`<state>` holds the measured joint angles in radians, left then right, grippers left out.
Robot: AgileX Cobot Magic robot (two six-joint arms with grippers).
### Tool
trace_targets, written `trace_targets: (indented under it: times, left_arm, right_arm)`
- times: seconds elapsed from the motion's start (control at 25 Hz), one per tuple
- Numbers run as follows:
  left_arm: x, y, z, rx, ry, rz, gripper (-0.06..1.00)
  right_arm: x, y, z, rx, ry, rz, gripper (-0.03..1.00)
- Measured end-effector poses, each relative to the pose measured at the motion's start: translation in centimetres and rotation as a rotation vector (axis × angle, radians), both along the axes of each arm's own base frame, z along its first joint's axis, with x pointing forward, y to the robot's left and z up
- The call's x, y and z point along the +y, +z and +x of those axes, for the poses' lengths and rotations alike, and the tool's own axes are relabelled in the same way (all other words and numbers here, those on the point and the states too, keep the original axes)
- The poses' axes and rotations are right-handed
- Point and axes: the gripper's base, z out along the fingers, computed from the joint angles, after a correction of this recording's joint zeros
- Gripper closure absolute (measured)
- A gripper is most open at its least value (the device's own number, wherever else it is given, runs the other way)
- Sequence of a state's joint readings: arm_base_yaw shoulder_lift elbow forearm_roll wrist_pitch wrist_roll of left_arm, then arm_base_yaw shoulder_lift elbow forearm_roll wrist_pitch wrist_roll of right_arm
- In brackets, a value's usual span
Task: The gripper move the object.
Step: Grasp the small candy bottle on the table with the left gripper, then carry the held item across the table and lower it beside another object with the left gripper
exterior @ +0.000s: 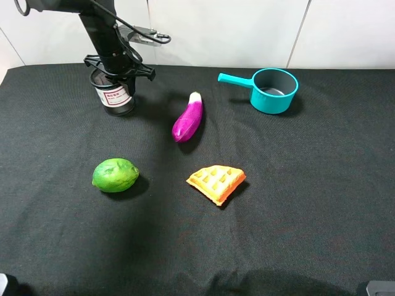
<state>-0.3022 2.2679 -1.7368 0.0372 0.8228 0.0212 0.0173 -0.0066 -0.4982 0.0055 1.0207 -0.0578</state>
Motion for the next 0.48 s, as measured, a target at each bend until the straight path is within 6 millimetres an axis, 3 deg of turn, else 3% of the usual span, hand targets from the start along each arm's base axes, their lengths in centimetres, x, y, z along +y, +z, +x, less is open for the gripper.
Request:
trace_targets:
  times: [0.48]
  left_arm:
    - [0.01,0.16,0.01,0.006,-0.004,0.004,0.83]
  right_arm:
    - [0.00,0.00,0.00,0.000,0.000,0.000,0.27]
